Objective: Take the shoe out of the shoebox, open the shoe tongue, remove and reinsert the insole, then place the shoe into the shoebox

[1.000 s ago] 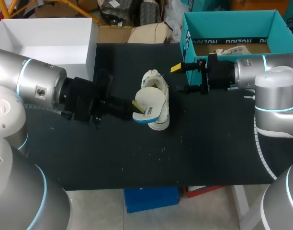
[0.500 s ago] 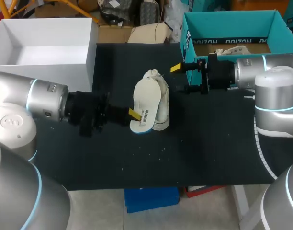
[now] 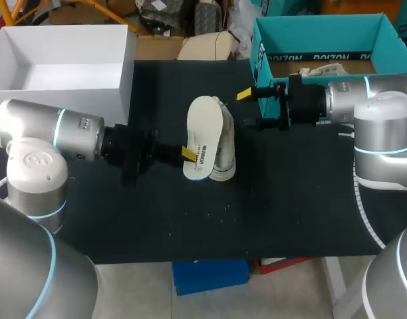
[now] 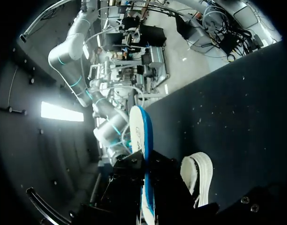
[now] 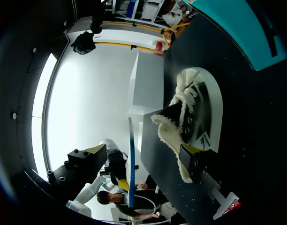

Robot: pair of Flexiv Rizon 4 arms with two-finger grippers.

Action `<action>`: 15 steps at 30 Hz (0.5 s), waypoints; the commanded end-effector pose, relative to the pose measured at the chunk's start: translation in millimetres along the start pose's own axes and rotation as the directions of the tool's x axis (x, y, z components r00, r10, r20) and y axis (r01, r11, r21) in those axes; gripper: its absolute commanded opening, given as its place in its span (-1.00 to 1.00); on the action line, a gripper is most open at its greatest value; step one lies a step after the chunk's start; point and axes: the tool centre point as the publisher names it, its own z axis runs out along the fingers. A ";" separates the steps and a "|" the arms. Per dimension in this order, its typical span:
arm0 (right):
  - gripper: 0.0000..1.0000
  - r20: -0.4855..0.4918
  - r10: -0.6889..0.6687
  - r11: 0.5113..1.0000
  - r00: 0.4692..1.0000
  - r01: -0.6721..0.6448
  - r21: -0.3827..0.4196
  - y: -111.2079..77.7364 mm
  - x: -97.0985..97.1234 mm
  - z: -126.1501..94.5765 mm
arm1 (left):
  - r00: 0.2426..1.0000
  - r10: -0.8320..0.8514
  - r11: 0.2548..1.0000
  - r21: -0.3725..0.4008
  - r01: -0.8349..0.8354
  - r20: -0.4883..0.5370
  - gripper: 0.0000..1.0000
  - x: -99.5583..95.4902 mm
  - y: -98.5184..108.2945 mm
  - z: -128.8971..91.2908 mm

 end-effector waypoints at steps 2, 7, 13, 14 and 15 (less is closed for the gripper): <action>1.00 0.000 0.000 1.000 1.000 0.000 -0.003 -0.6 -0.5 1.4 | 0.998 0.063 0.998 0.021 -0.063 0.002 -1.00 8.1 30.2 12.5; 1.00 0.000 0.000 1.000 1.000 0.000 -0.003 -0.6 -0.5 1.4 | 0.996 0.085 0.996 0.019 -0.085 0.020 -1.00 10.7 45.7 12.7; 1.00 0.000 0.000 1.000 1.000 0.000 -0.003 -0.6 -0.5 1.4 | 0.997 0.066 0.998 0.012 -0.067 0.046 -1.00 15.3 56.1 11.5; 1.00 0.000 0.000 1.000 1.000 0.000 -0.003 -0.6 -0.5 1.4 | 0.997 0.066 0.998 0.012 -0.067 0.046 -1.00 15.3 56.1 11.5; 1.00 0.000 0.000 1.000 1.000 0.000 -0.003 -0.6 -0.5 1.4 | 0.997 0.066 0.998 0.012 -0.067 0.046 -1.00 15.3 56.1 11.5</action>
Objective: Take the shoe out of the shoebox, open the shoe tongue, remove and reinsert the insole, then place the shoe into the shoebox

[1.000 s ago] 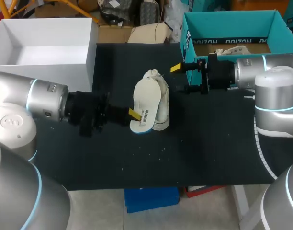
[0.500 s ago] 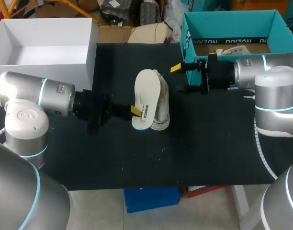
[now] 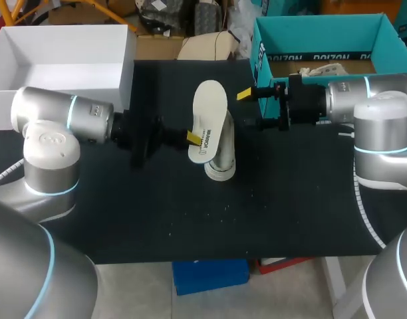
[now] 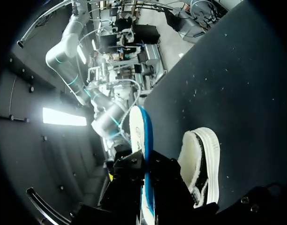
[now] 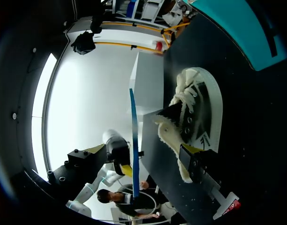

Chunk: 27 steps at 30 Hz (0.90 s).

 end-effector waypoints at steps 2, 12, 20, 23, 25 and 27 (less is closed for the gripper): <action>1.00 0.000 0.000 1.000 1.000 0.000 -0.004 -0.6 -0.5 1.4 | 1.000 0.005 1.000 0.005 -0.005 0.006 -1.00 4.4 4.0 2.4; 1.00 -0.007 -0.011 1.000 1.000 0.011 0.009 4.1 14.1 8.8 | 1.000 0.005 1.000 0.005 -0.005 0.006 -1.00 4.4 4.0 2.4; 0.43 -0.004 -0.014 0.998 1.000 0.014 0.054 2.5 16.3 35.4 | 1.000 0.005 1.000 0.005 -0.005 0.006 -1.00 4.4 4.0 2.4; 0.33 -0.010 -0.003 0.998 1.000 0.003 0.059 -2.9 15.5 45.2 | 1.000 0.005 1.000 0.005 -0.005 0.006 -1.00 4.4 4.0 2.4; 0.26 -0.016 0.007 0.998 1.000 -0.006 0.055 -6.5 14.9 50.3 | 1.000 0.005 1.000 0.005 -0.005 0.006 -1.00 4.4 4.0 2.4; 0.27 -0.021 0.011 0.999 1.000 -0.010 0.054 -9.9 14.7 56.3 | 1.000 0.005 1.000 0.005 -0.005 0.006 -1.00 4.4 4.0 2.4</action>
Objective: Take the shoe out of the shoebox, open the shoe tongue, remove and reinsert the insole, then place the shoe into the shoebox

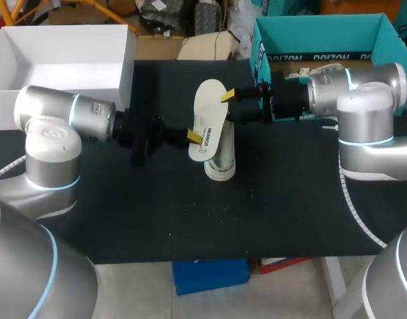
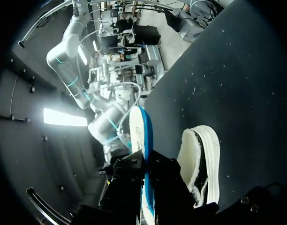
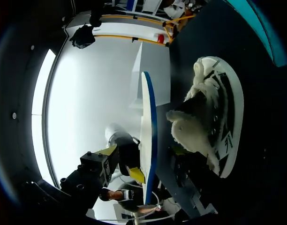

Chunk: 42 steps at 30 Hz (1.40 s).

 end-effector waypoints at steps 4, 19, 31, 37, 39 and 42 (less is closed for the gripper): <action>0.10 -0.019 0.012 1.000 1.000 -0.012 -0.019 -6.5 -9.2 25.4 | 1.000 0.003 1.000 -0.005 -0.003 -0.002 -1.00 0.4 -1.1 0.9; -0.19 -0.006 0.004 1.000 1.000 -0.004 -0.029 4.7 -10.1 26.8 | 1.000 0.003 1.000 -0.005 -0.003 -0.002 -1.00 0.4 -1.1 0.9; -1.00 -0.004 -0.009 1.000 1.000 0.009 -0.020 11.1 -9.6 24.0 | 1.000 0.003 1.000 -0.005 -0.003 -0.002 -1.00 0.4 -1.1 0.9; -1.00 -0.004 -0.009 1.000 1.000 0.009 -0.020 11.1 -9.6 24.0 | 0.995 -0.028 0.999 -0.040 0.024 -0.096 1.00 -2.3 -1.8 -1.8; -1.00 -0.004 -0.009 1.000 1.000 0.009 -0.020 11.1 -9.6 24.0 | 0.968 -0.068 0.997 -0.055 0.056 -0.243 1.00 -3.6 -2.7 -7.0; -1.00 -0.004 -0.009 1.000 1.000 0.009 -0.020 11.1 -9.6 24.0 | 0.871 -0.047 0.999 -0.044 0.029 -0.489 1.00 -14.1 -12.4 -26.6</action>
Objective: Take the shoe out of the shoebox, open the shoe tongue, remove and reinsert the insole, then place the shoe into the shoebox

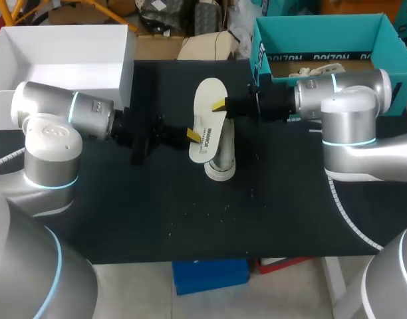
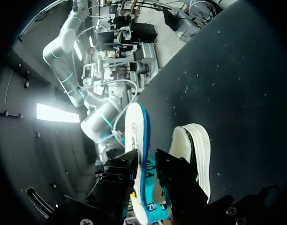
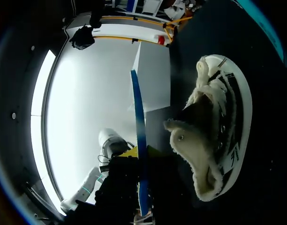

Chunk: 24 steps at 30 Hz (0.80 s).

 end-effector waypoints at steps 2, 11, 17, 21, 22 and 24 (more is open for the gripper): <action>-1.00 -0.001 0.000 1.000 1.000 0.000 0.002 0.9 -0.7 0.8 | 0.843 -0.004 1.000 0.011 0.012 -0.538 1.00 -26.7 -24.0 -38.6; -1.00 -0.001 0.000 1.000 1.000 0.000 0.002 0.9 -0.7 0.8 | 0.405 -0.025 0.999 -0.004 0.053 -0.914 1.00 -47.2 -29.0 -46.3; -1.00 -0.001 0.000 1.000 1.000 0.000 0.002 0.9 -0.7 0.8 | 0.161 -0.026 0.998 -0.016 0.060 -0.987 1.00 -58.3 -18.6 -35.4; -1.00 -0.001 0.000 1.000 1.000 0.000 0.002 0.9 -0.7 0.8 | 0.104 -0.021 0.999 -0.017 0.045 -0.994 1.00 -66.0 -15.3 -27.9; -1.00 -0.001 0.000 1.000 1.000 0.000 0.002 0.9 -0.7 0.8 | 0.085 -0.022 0.999 -0.018 0.042 -0.996 1.00 -66.1 -14.2 -26.5; -1.00 -0.001 0.000 1.000 1.000 0.000 0.002 0.9 -0.7 0.8 | 0.099 -0.022 0.999 -0.018 0.035 -0.995 1.00 -67.8 -11.9 -24.5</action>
